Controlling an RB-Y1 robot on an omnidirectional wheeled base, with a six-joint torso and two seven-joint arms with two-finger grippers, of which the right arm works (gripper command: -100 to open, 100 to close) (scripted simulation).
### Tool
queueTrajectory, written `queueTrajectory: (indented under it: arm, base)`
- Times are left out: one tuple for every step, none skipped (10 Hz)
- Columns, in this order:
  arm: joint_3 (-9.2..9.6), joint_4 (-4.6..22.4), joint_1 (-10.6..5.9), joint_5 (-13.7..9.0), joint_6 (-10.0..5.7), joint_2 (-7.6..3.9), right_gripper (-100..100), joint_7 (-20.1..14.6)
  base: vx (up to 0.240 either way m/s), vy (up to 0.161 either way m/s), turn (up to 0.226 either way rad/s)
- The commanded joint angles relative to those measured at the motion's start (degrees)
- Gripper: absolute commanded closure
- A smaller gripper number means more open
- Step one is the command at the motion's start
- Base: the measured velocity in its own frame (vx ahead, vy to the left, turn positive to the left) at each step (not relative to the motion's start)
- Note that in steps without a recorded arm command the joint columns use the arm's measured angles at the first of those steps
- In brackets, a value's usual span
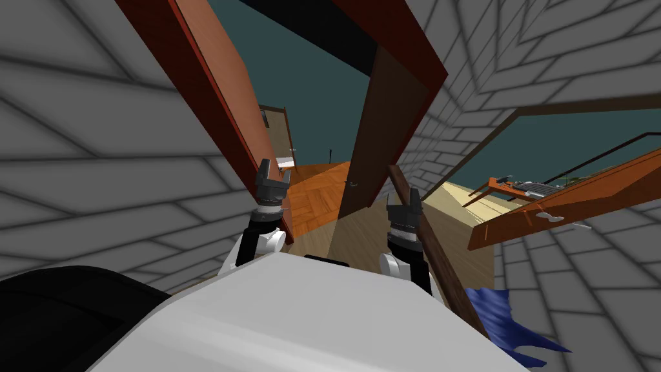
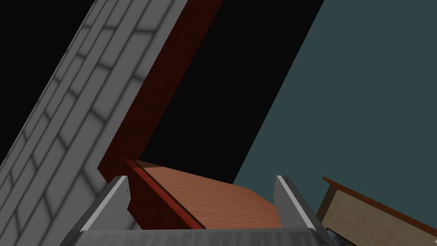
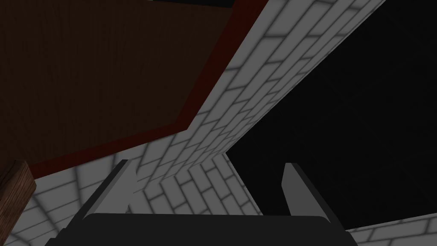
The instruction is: Push the door open
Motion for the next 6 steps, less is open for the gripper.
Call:
queueTrajectory:
  arm:
    - [0.29, 2.20, -0.55, -0.01, -0.53, -0.31, -100, -0.07]
    - [0.40, 2.97, -0.74, -0.02, -0.72, -0.42, -100, -0.09]
    - [0.64, 4.76, -1.19, -0.03, -1.16, -0.65, -100, -0.14]
    - [0.78, 5.87, -1.47, -0.04, -1.43, -0.78, -100, -0.17]
    - [1.09, 8.17, -2.05, -0.05, -1.99, -1.05, -100, -0.24]
    - [1.28, 9.56, -2.40, -0.06, -2.32, -1.20, -100, -0.28]
  base:
    - [0.067, -0.036, 0.091]
    - [0.101, -0.067, 0.069]
    - [0.116, -0.081, 0.063]
    - [0.127, -0.072, 0.072]
    - [0.140, -0.056, 0.095]
    - [0.133, -0.067, 0.094]
